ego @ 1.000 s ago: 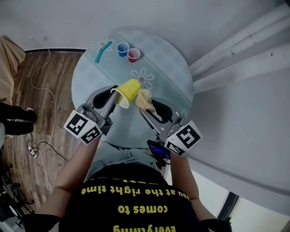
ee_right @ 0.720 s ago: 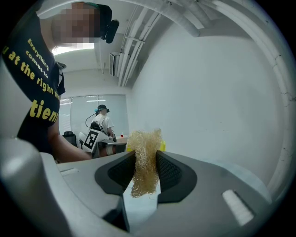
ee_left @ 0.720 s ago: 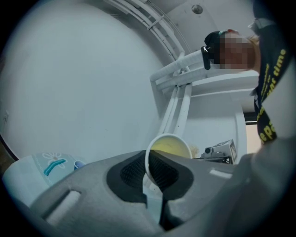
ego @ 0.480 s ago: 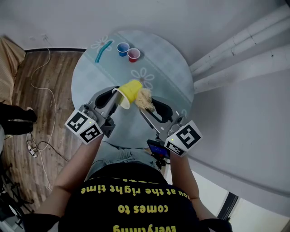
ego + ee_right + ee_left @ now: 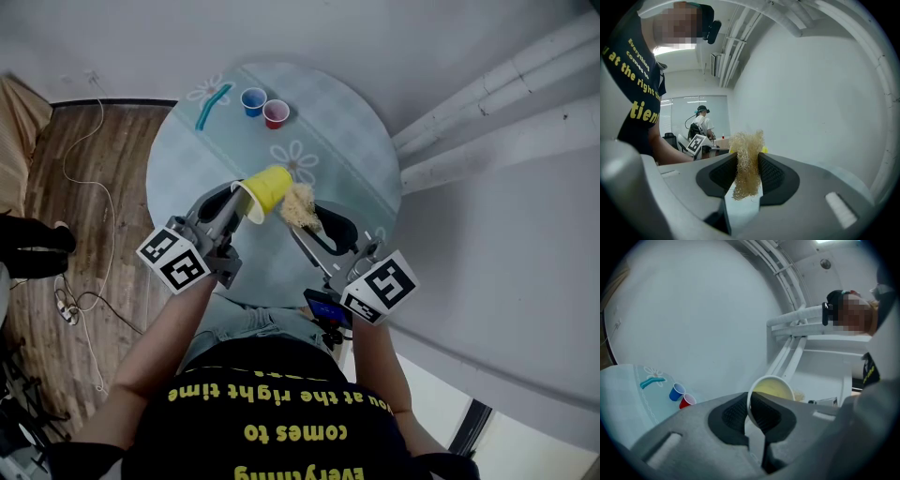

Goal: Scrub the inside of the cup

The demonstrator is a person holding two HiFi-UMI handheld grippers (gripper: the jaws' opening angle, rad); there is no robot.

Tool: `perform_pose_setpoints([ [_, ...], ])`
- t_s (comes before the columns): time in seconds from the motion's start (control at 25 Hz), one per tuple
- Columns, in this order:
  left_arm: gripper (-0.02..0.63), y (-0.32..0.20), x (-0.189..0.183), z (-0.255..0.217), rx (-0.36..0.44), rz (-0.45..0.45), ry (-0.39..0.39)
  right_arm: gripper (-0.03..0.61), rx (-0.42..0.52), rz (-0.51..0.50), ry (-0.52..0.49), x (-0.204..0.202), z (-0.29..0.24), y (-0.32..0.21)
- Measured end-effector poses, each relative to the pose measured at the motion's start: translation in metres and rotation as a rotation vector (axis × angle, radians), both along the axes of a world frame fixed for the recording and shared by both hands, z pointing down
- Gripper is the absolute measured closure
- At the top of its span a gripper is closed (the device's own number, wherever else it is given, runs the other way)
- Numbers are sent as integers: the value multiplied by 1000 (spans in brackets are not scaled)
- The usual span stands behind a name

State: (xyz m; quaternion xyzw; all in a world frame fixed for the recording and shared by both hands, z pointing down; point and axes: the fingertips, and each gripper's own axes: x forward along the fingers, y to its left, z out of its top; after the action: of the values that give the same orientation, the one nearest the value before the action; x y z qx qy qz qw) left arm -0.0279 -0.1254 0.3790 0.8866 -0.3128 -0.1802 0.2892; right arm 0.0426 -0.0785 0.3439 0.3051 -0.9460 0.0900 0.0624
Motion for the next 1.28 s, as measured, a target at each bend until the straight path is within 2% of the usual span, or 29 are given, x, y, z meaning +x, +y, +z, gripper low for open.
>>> perform_pose_setpoints([
  [0.36, 597, -6, 3, 10, -117, 3, 134, 442, 0, 7, -3, 2, 0, -3],
  [0.72, 597, -6, 2, 17, -179, 17, 203, 442, 2, 16, 4, -2, 0, -5],
  [1.12, 597, -8, 5, 28, -319, 10, 382, 442, 8, 14, 10, -2, 1, -8],
  [1.28, 597, -7, 7, 29, -353, 15, 432, 442, 9, 14, 14, -4, 1, -8],
])
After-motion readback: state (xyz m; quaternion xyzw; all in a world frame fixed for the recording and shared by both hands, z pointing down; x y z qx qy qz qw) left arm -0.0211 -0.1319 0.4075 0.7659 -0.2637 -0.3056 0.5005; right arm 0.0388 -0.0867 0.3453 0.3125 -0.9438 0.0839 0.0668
